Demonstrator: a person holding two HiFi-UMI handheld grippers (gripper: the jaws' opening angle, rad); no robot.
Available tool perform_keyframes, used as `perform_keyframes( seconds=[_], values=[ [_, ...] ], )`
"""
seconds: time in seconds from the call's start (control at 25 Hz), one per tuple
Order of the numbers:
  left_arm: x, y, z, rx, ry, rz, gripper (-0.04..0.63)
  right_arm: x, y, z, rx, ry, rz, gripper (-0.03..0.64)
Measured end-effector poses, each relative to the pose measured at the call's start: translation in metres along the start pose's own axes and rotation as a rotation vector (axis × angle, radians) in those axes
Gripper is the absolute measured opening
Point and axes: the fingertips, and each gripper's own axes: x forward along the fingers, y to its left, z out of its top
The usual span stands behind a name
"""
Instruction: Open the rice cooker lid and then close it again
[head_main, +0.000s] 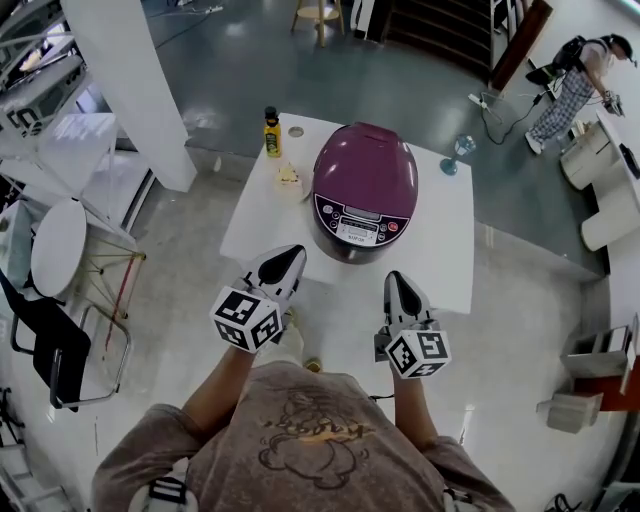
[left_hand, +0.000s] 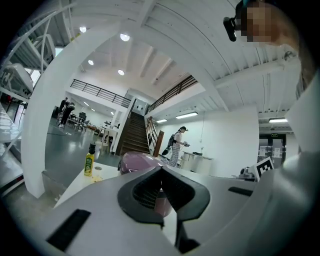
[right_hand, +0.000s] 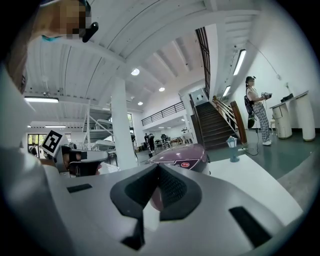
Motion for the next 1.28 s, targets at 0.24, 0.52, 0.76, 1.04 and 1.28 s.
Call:
perform_keyframes(
  seconds=[0.24,0.52,0.76,1.04,1.28],
  values=[
    [0.031,0.018,0.015,0.017,-0.002,-0.032,0.020,0.028,-0.007,0.011,-0.002,-0.025,-0.013,0.002],
    [0.064,0.037,0.029,0.023,-0.003,-0.068,0.020,0.054,-0.015,0.022,-0.003,-0.038,-0.030,0.002],
    [0.097,0.055,0.033,0.012,0.005,-0.103,0.020,0.078,-0.026,0.025,0.001,-0.028,-0.060,0.002],
    [0.128,0.076,0.033,0.007,0.034,-0.145,0.020,0.105,-0.033,0.027,0.002,-0.019,-0.091,0.002],
    [0.148,0.086,0.032,0.001,0.059,-0.212,0.020,0.113,-0.039,0.025,-0.001,-0.020,-0.155,0.002]
  ],
)
